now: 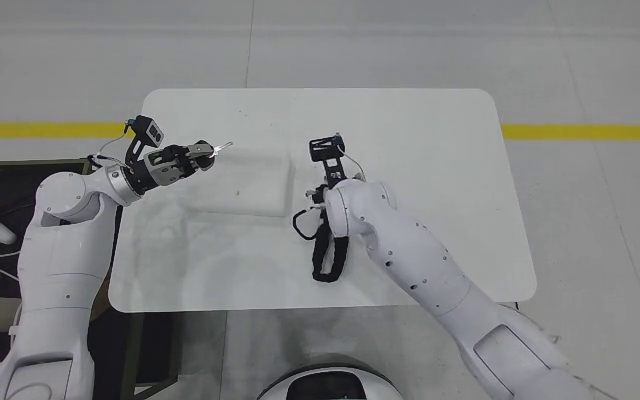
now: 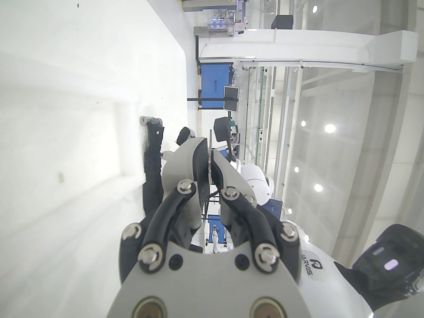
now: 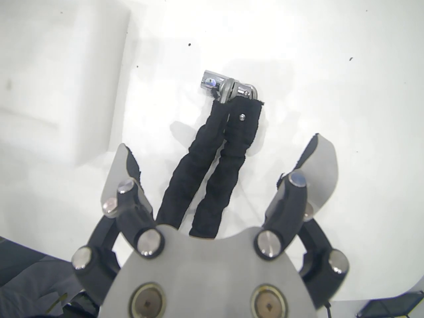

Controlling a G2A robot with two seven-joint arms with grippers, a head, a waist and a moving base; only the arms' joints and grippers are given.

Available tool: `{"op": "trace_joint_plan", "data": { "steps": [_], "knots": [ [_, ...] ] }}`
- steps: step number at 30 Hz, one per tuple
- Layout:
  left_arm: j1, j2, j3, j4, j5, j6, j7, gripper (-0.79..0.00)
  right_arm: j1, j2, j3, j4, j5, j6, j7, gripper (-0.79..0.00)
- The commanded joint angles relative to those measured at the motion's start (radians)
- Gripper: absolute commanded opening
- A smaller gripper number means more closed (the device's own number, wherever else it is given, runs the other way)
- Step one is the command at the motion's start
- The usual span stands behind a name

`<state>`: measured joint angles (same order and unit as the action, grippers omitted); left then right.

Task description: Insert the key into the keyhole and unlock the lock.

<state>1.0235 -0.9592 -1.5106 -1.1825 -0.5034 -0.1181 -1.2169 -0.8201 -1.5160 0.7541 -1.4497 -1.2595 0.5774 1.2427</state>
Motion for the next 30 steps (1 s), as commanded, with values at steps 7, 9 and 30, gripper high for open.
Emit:
{"op": "trace_joint_plan", "data": {
  "steps": [7, 9, 30],
  "knots": [
    [0.0, 0.0, 0.0, 0.0, 0.0, 0.0, 0.0, -0.785, 0.001, -0.073, 0.038, 0.084, -0.077, -0.012, 0.009, -0.249],
    [0.0, 0.0, 0.0, 0.0, 0.0, 0.0, 0.0, -0.785, -0.002, -0.088, 0.051, 0.101, -0.103, -0.019, 0.006, -0.256],
    [0.0, 0.0, 0.0, 0.0, 0.0, 0.0, 0.0, -0.785, -0.161, -0.176, 0.327, 0.016, -0.156, -0.206, -0.073, -0.785]
  ]
}}
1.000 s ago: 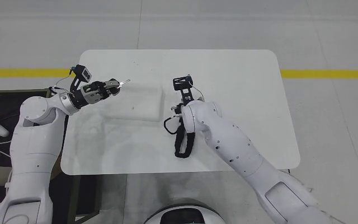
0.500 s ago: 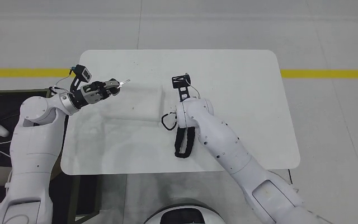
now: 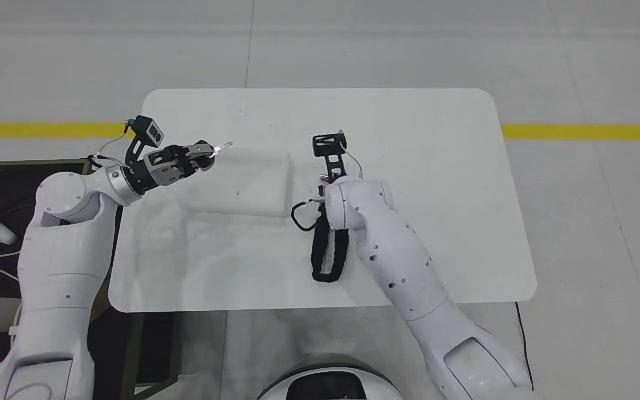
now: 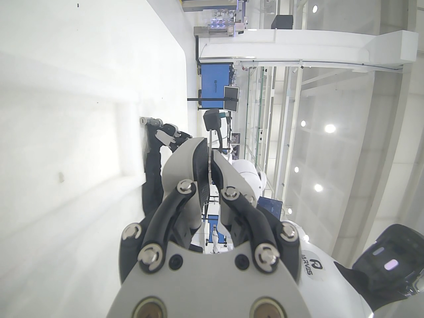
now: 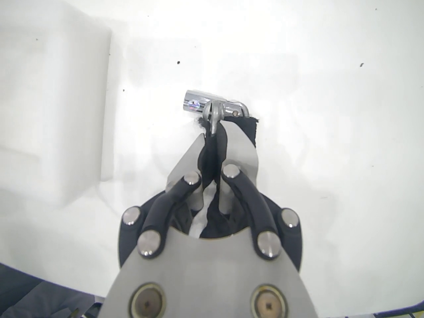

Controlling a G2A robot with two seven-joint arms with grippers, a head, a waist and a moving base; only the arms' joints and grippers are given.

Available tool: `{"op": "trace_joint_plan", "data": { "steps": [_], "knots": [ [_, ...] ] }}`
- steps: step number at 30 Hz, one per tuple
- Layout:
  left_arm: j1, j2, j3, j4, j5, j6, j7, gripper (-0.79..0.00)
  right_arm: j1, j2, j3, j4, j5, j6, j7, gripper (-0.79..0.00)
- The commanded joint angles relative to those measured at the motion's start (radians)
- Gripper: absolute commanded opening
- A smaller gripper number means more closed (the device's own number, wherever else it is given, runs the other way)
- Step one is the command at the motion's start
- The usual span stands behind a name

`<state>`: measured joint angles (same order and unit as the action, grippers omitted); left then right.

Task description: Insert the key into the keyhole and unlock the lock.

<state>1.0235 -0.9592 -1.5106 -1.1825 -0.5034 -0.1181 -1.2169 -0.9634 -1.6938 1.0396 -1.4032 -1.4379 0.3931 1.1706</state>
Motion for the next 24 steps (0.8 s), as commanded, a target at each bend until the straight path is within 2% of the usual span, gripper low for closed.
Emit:
{"op": "trace_joint_plan", "data": {
  "steps": [1, 8, 13, 18, 24],
  "knots": [
    [0.0, 0.0, 0.0, 0.0, 0.0, 0.0, 0.0, -0.785, -0.037, 0.004, 0.071, -0.06, 0.042, -0.041, -0.002, -0.785],
    [0.0, 0.0, 0.0, 0.0, 0.0, 0.0, 0.0, -0.785, -0.162, 0.022, 0.298, -0.263, 0.299, -0.212, 0.041, -0.785],
    [0.0, 0.0, 0.0, 0.0, 0.0, 0.0, 0.0, -0.785, -0.224, 0.036, 0.413, -0.33, 0.522, -0.303, 0.053, -0.785],
    [0.0, 0.0, 0.0, 0.0, 0.0, 0.0, 0.0, -0.785, -0.25, 0.049, 0.465, -0.319, 0.713, -0.383, 0.064, -0.785],
    [0.0, 0.0, 0.0, 0.0, 0.0, 0.0, 0.0, -0.785, -0.259, 0.072, 0.491, -0.301, 0.803, -0.475, 0.074, -0.785]
  ]
}}
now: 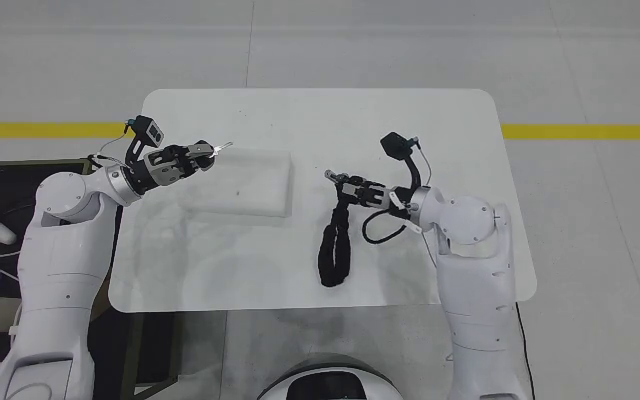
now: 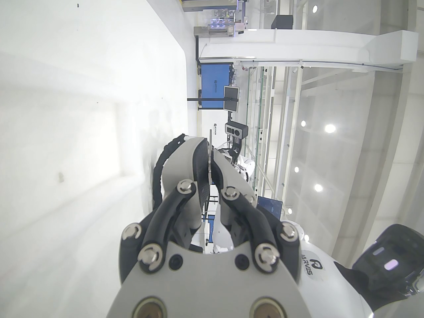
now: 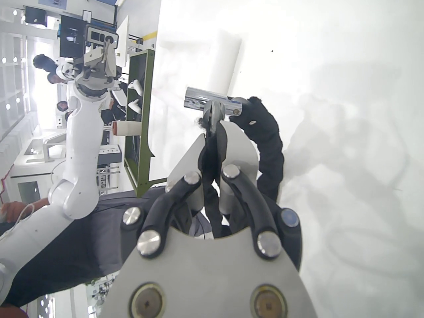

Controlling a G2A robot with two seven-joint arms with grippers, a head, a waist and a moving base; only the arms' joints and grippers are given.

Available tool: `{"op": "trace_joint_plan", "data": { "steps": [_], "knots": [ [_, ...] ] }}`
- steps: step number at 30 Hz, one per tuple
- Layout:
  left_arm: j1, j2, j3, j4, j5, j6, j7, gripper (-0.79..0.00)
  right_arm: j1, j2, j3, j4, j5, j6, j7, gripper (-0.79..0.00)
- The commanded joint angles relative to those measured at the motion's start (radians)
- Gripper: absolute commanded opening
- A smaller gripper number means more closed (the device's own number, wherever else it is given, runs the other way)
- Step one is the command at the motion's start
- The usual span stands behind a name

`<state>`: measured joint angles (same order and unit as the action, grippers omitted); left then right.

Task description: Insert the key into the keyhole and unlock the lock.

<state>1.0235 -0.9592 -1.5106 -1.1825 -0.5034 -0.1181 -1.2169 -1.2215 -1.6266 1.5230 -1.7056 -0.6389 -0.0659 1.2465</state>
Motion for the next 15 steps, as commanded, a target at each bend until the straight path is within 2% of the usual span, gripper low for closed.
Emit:
{"op": "trace_joint_plan", "data": {
  "steps": [1, 3, 15],
  "knots": [
    [0.0, 0.0, 0.0, 0.0, 0.0, 0.0, 0.0, -0.785, -0.002, 0.01, 0.008, 0.001, 0.001, -0.032, -0.005, -0.785],
    [0.0, 0.0, 0.0, 0.0, 0.0, 0.0, 0.0, -0.785, -0.005, 0.018, 0.006, 0.0, -0.031, -0.07, -0.018, -0.785],
    [0.0, 0.0, 0.0, 0.0, 0.0, 0.0, 0.0, -0.785, -0.005, 0.018, 0.006, 0.0, -0.031, -0.07, -0.018, -0.785]
  ]
}}
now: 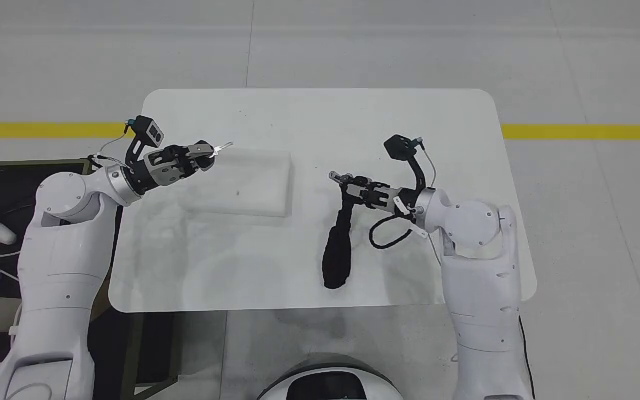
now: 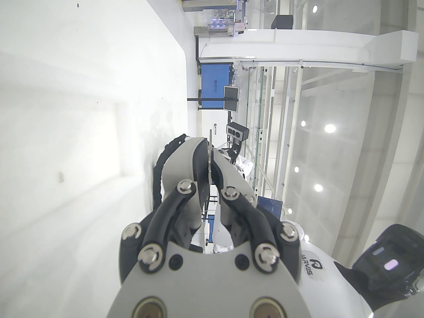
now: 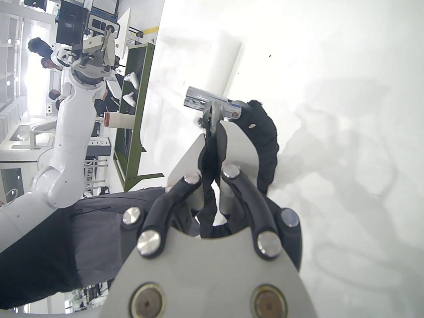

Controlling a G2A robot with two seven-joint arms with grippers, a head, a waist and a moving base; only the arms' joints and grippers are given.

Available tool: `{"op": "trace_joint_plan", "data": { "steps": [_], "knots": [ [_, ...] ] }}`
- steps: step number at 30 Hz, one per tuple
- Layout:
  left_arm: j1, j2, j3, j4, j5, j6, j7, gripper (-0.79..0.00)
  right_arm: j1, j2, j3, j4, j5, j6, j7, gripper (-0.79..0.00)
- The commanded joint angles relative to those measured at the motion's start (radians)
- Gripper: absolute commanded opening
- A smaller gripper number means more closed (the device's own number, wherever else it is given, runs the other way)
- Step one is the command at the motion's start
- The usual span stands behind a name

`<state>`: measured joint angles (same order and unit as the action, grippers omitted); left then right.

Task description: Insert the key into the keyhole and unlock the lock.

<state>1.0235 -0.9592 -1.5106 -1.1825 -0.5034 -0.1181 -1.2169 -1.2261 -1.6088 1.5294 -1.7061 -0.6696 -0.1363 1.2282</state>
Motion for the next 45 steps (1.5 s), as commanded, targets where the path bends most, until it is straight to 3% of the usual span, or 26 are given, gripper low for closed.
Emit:
{"op": "trace_joint_plan", "data": {
  "steps": [1, 22, 26, 32, 45],
  "knots": [
    [0.0, 0.0, 0.0, 0.0, 0.0, 0.0, 0.0, -0.785, 0.0, 0.0, 0.0, 0.0, 0.0, 0.0, 0.0, -0.785],
    [0.0, 0.0, 0.0, 0.0, 0.0, 0.0, 0.0, -0.785, 0.0, 0.0, 0.0, 0.0, 0.0, 0.0, 0.0, -0.785],
    [0.0, 0.0, 0.0, 0.0, 0.0, 0.0, 0.0, -0.785, -0.109, -0.004, 0.019, -0.039, 0.311, 0.027, -0.069, -0.785],
    [0.0, 0.0, 0.0, 0.0, 0.0, 0.0, 0.0, -0.785, -0.069, 0.007, 0.032, 0.029, 0.571, 0.09, -0.066, -0.785],
    [0.0, 0.0, 0.0, 0.0, 0.0, 0.0, 0.0, -0.785, -0.012, 0.029, -0.004, 0.104, 0.572, 0.091, -0.153, -0.785]
  ]
}}
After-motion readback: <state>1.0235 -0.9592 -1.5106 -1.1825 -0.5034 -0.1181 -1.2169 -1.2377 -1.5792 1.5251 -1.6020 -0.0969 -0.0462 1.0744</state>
